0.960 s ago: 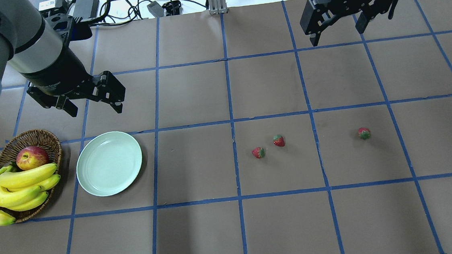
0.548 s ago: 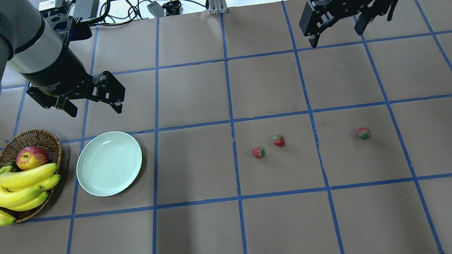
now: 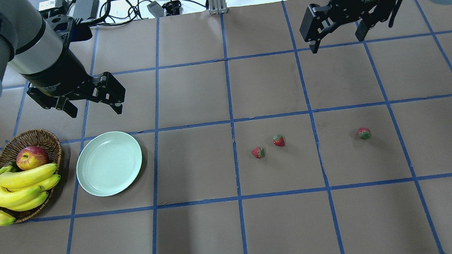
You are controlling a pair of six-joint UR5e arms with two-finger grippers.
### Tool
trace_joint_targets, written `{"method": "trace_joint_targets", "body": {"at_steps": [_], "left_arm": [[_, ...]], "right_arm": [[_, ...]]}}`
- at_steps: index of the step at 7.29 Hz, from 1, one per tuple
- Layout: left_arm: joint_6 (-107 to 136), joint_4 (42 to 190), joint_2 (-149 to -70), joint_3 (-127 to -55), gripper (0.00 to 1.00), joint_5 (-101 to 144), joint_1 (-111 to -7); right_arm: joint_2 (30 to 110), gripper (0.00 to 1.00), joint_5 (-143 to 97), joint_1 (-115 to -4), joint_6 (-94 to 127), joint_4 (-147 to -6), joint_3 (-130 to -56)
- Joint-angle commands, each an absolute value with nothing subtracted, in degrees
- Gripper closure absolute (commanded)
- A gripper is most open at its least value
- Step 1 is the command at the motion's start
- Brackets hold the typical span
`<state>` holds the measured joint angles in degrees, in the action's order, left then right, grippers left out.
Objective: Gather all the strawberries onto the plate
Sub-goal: 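Move the right gripper over the three strawberries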
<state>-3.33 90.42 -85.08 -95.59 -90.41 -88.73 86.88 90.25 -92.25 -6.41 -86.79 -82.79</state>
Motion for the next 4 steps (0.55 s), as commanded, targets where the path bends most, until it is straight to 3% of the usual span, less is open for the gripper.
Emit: {"method": "trace_joint_targets", "body": {"at_steps": [1, 4], "left_arm": [[-3.3, 90.4, -85.1, -95.7, 0.0, -90.4, -88.7], [-3.3, 90.4, -85.1, -95.7, 0.0, -90.4, -88.8]], "right_arm": [[87.1, 0.0, 91.0, -92.1, -6.2, -87.0, -83.8], [86.7, 0.0, 90.0, -95.3, 3.0, -88.0, -85.5]]}}
